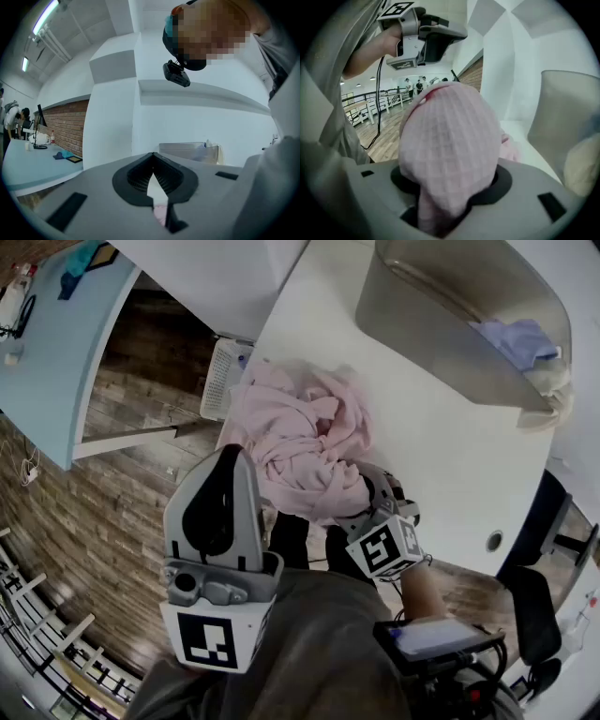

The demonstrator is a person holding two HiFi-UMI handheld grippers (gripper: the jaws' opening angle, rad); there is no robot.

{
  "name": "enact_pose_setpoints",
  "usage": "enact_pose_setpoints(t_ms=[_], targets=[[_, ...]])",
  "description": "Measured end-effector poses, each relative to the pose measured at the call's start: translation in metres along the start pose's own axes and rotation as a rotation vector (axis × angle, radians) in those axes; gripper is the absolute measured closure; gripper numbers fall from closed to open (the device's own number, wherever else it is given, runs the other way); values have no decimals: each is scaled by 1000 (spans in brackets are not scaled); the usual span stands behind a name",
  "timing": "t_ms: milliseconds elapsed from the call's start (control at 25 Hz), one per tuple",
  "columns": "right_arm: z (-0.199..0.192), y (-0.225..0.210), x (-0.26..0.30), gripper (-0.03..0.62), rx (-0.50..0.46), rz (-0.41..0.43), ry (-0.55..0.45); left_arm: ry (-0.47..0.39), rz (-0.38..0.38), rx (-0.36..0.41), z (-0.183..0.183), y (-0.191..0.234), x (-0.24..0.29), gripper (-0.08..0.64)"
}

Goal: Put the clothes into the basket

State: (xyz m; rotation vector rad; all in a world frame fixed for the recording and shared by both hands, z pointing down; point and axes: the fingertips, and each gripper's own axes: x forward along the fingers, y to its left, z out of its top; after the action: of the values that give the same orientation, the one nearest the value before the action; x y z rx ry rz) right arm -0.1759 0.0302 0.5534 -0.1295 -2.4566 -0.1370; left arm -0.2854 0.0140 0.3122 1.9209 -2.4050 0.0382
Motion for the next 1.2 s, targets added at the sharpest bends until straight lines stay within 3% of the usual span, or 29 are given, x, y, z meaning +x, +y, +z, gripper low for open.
enact_pose_setpoints(t_ms=[80,240,600,920,1200], targets=[[6,-2,-4,364,2,-42,-34,-2,-10,9,3,-1,-3,551],[25,-7,-13,399,-27,-134,-113,-11,-41,28,11,-7,-2,551],[79,-34,-38,405,-5,-243,-256,-77,-99,68,48,-11,12,551],[137,-63,-92,407,-16,-326,-384,-160,-138,81,96,-27,17,551],[185,-115,-144,405,-53,-466,-459,-297,-199,100,147,-38,29,551]])
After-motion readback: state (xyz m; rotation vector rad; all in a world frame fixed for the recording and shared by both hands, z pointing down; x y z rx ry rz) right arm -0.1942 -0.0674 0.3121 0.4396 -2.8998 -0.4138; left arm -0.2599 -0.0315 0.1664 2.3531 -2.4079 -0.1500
